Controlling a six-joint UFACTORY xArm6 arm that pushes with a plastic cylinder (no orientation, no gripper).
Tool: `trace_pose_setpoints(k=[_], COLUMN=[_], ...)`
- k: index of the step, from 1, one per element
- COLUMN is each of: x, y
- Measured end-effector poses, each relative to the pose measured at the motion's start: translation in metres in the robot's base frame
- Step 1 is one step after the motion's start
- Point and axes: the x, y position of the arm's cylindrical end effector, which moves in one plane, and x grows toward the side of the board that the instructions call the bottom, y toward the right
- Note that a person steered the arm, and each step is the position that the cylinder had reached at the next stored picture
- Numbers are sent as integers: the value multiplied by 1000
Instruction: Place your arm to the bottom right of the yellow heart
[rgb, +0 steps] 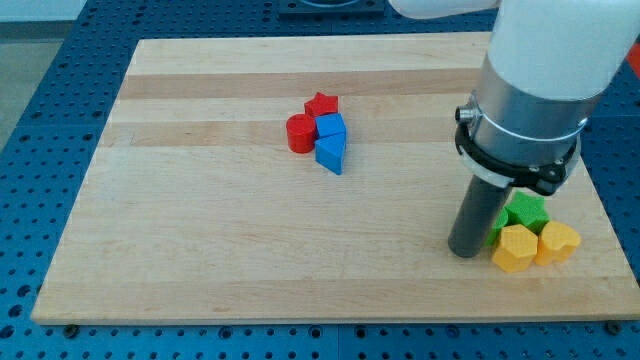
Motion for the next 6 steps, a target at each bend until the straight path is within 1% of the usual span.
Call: trace_pose_setpoints(k=[1, 2, 3, 4, 5, 6], x=[0, 4, 27, 40, 53, 54], y=[-2, -25, -34, -5, 45, 91])
